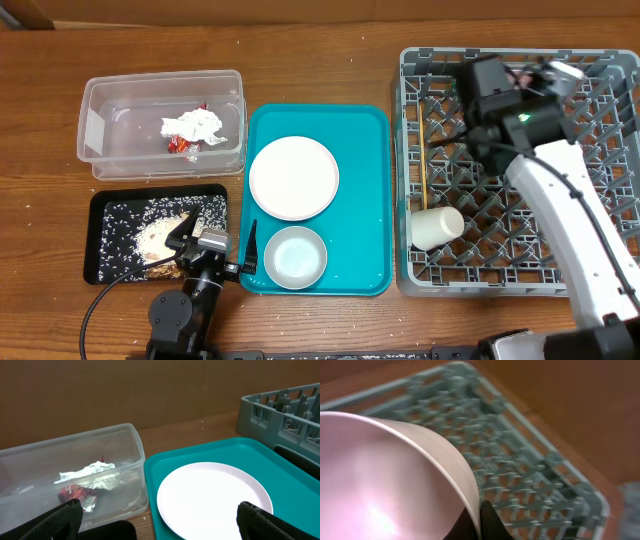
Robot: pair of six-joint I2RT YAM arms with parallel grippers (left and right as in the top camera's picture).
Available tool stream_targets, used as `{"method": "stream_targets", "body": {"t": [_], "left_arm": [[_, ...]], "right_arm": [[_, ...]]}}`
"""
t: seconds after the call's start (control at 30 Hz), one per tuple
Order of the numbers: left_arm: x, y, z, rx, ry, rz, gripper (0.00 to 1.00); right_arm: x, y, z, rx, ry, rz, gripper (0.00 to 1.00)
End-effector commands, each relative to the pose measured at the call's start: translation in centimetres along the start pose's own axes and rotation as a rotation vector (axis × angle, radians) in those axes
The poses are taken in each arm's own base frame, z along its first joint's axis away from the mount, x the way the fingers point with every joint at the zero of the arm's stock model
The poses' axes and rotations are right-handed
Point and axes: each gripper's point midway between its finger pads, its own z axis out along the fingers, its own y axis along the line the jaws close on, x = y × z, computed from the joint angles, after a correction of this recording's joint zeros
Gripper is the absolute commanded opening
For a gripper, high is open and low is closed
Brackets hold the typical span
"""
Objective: Sort waste into correct bins and load items into the dishwasher
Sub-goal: 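Grasp the pink bowl with the right gripper and place it in the rack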
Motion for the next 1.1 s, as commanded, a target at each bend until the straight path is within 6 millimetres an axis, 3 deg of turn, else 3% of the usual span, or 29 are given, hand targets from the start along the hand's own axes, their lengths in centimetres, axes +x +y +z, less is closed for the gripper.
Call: {"method": "stream_targets", "body": {"t": [0.0,0.13,0.33,0.5,0.77,0.83,0.87,1.0,1.07], "left_arm": [[0.0,0.0,0.0,0.003,-0.010,0.018,1.00],[0.0,0.0,0.0,0.003,-0.010,0.018,1.00],[0.0,0.0,0.0,0.003,-0.010,0.018,1.00],[0.0,0.0,0.0,0.003,-0.010,0.018,1.00],[0.0,0.0,0.0,0.003,-0.010,0.018,1.00],[0.0,0.0,0.0,0.003,-0.010,0.018,1.00],[0.0,0.0,0.0,0.003,-0.010,0.018,1.00],[0.0,0.0,0.0,0.003,-0.010,0.018,1.00],[0.0,0.0,0.0,0.003,-0.010,0.018,1.00]], "right_arm": [[0.5,-2.3,2.9,0.186,-0.056,0.020,0.04],[3.3,-1.5,5.4,0.248,-0.037,-0.060,0.04],[5.3,0.0,7.4,0.315,-0.036,-0.177,0.04],[5.9,1.5,6.9,0.292,-0.046,-0.217,0.04],[7.5,4.0,4.6,0.222,-0.086,-0.309,0.06],[7.5,4.0,4.3,0.227,-0.105,-0.329,0.09],[7.3,4.0,4.1,0.235,-0.123,-0.335,0.06],[4.4,3.1,3.0,0.311,-0.260,-0.347,0.04],[3.9,3.0,2.9,0.318,-0.264,-0.346,0.04]]}}
